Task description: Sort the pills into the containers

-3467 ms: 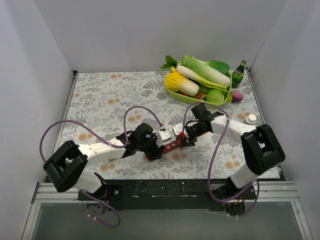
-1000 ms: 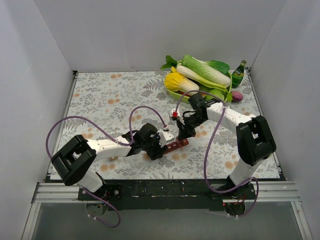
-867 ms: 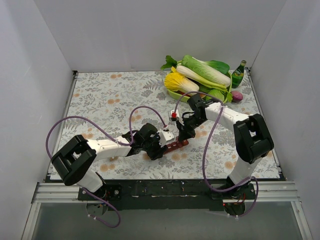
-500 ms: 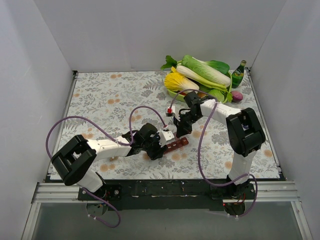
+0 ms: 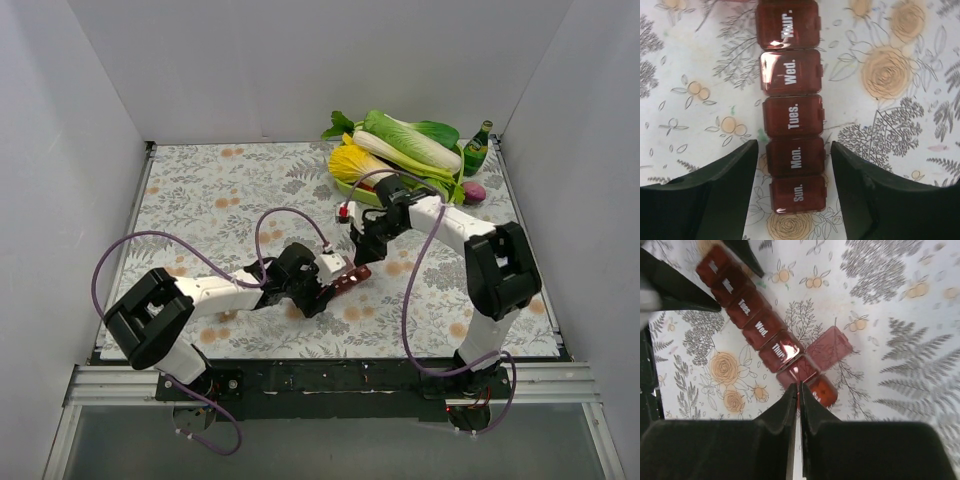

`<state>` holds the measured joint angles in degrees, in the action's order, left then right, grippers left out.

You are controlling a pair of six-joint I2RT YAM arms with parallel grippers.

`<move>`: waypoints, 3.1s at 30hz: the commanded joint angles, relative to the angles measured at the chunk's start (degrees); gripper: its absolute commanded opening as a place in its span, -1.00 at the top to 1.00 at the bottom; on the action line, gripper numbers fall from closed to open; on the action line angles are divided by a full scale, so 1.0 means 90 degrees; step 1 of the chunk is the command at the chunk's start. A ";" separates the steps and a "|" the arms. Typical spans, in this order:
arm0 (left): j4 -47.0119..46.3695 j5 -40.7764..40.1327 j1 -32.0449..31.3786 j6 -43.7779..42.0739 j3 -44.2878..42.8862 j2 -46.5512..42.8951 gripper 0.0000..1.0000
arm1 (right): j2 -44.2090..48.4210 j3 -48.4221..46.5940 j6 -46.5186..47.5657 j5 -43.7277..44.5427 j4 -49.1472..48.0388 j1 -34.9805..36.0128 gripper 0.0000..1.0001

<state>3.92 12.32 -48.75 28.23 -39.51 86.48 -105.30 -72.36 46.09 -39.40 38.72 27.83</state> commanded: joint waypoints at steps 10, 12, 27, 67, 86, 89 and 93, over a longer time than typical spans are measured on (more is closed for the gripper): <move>0.0521 -0.0829 0.0407 0.1686 -0.0572 -0.1352 -0.95 | 0.3258 0.1368 0.0299 -0.0994 -0.0248 -0.0729 0.27; 0.0715 -0.1132 0.0427 0.2444 -0.0533 -0.1949 -0.96 | 0.3670 0.1768 0.0212 -0.0974 -0.0814 -0.0768 -0.06; 0.6174 -0.3729 0.1764 0.6686 -0.1958 -0.3944 -0.93 | 0.4561 0.3323 -0.0472 -0.1696 -0.2154 -0.1227 -0.67; 0.6419 -0.3986 0.2839 0.7996 -0.0698 -0.3154 -0.12 | 0.4346 0.3362 -0.0384 -0.1785 -0.1997 -0.1394 -0.67; 0.5796 -0.2672 0.2849 0.6701 -0.0962 -0.3650 1.00 | 0.4297 0.3284 0.0317 -0.2174 -0.1248 -0.1394 -0.66; 0.4860 -0.0502 0.2839 0.5489 -0.1030 -0.4011 1.00 | 0.4326 0.3187 0.1526 -0.2692 -0.0593 -0.1316 -0.67; 0.3492 0.2396 0.2819 0.5027 -0.1011 -0.3965 1.00 | 0.4346 0.2767 0.2876 -0.2810 0.0569 -0.0848 -0.68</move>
<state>50.70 2.09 -23.29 82.28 -46.17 51.46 -67.13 -42.26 58.15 -59.81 32.73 16.49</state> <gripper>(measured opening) 0.397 0.833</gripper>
